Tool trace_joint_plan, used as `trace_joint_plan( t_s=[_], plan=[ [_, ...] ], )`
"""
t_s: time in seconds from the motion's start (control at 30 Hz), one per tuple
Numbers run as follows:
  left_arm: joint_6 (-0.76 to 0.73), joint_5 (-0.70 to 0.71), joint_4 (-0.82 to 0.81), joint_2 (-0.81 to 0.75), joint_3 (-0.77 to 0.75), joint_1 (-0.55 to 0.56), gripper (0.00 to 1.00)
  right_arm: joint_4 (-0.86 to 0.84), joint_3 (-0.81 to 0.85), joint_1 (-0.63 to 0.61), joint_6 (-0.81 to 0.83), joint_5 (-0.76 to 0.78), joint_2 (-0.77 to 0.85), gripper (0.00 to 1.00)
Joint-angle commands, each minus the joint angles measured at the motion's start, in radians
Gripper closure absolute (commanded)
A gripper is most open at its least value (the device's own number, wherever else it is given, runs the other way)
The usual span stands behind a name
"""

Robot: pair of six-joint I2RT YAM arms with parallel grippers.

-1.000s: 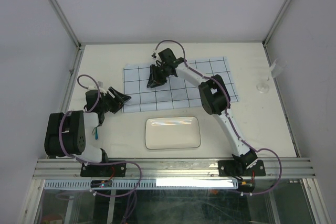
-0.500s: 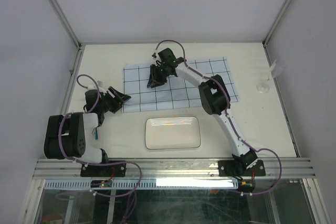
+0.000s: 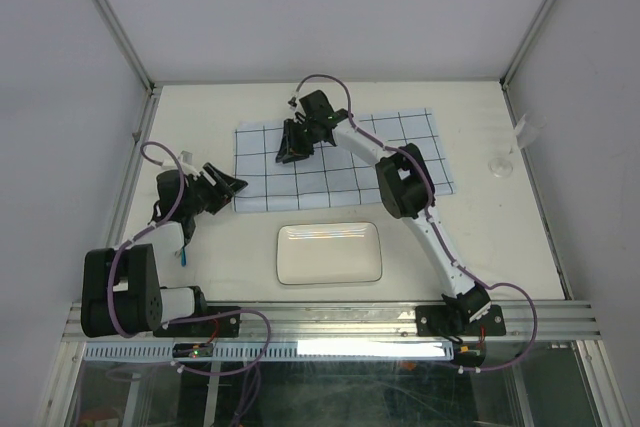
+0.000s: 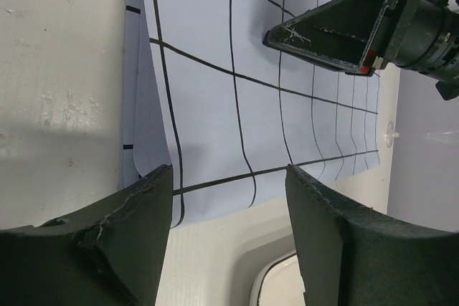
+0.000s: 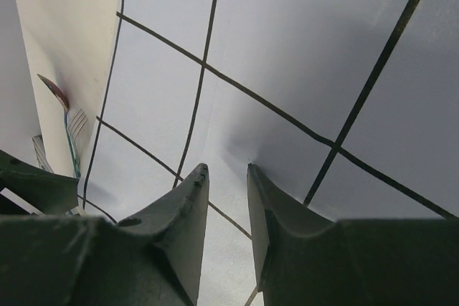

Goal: Set the dinner table for one person
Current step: Flatten out the napkin at the center of the board.

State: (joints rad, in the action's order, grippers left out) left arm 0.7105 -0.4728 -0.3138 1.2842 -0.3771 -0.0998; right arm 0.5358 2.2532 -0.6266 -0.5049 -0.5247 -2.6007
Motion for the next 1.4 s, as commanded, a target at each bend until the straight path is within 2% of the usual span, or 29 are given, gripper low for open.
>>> trace_joint_plan(
  t_s=[0.0, 0.53, 0.77, 0.9, 1.03, 1.17, 1.37],
  plan=[
    [-0.031, 0.022, 0.018, -0.032, 0.008, -0.003, 0.37, -0.103, 0.008, -0.011, -0.028, -0.016, 0.007, 0.68],
    [-0.025, 0.036, -0.128, 0.182, 0.010, -0.001, 0.38, -0.234, 0.033, -0.027, -0.081, -0.064, 0.003, 0.68],
    [-0.045, 0.065, -0.119, 0.180, -0.019, 0.000, 0.38, -0.235, 0.036, -0.026, -0.066, -0.069, -0.014, 0.68],
    [-0.033, 0.033, -0.131, 0.214, -0.028, 0.000, 0.39, -0.246, 0.039, -0.026, -0.069, -0.065, -0.020, 0.68],
    [-0.012, 0.004, -0.140, 0.193, -0.005, 0.006, 0.39, -0.266, 0.056, -0.024, -0.076, -0.061, -0.036, 0.67],
    [-0.016, -0.017, -0.082, 0.153, 0.004, 0.012, 0.40, -0.288, 0.076, -0.018, -0.091, -0.060, -0.064, 0.67],
    [-0.029, -0.011, 0.012, 0.016, 0.024, 0.016, 0.39, -0.329, 0.075, -0.012, -0.118, -0.058, -0.092, 0.66]
  ],
)
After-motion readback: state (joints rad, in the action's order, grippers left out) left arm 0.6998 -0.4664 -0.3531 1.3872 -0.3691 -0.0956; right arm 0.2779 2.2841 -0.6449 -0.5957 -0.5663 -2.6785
